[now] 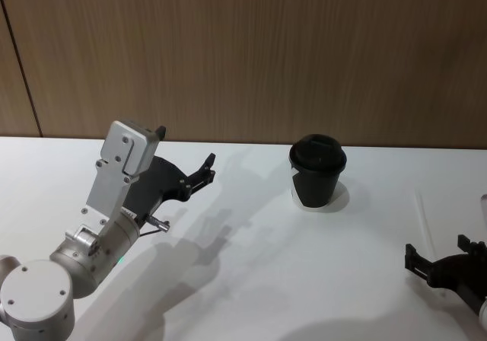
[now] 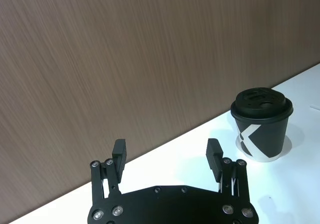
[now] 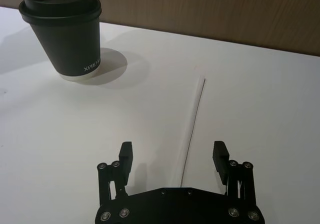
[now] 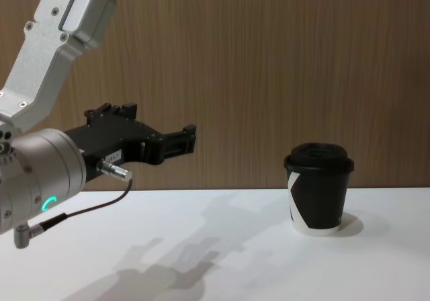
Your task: Pick up the straw with one hand, pass it to the other hand, and insert it into the cup.
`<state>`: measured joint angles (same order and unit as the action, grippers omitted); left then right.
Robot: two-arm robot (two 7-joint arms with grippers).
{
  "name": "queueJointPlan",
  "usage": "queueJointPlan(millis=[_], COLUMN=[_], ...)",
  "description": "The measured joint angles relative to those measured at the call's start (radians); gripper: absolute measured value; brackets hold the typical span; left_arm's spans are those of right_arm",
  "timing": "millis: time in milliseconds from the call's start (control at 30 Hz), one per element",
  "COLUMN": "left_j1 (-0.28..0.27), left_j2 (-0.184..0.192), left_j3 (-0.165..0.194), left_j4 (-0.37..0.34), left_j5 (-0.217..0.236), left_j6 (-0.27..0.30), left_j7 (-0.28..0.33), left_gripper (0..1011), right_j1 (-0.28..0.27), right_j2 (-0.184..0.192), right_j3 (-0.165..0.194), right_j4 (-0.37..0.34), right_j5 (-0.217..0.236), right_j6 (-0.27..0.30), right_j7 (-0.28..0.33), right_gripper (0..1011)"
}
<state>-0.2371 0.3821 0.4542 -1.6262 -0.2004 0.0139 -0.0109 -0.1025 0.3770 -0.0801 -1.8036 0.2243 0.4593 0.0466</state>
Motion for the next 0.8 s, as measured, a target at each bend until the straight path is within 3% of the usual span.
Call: queueJointPlan(millis=[800], left_j1=[0.000], left_j2=[0.000], left_j3=[0.000], left_j4=[0.000], left_j5=[0.000], left_j6=[0.000], left_j7=[0.000], left_gripper=[1003], right_j1=[0.026], right_j2=[-0.036], right_j3=[0.011], right_j4=[0.034], right_j5=[-0.011], right_j6=[0.028], right_j7=[0.000], right_gripper=[1001])
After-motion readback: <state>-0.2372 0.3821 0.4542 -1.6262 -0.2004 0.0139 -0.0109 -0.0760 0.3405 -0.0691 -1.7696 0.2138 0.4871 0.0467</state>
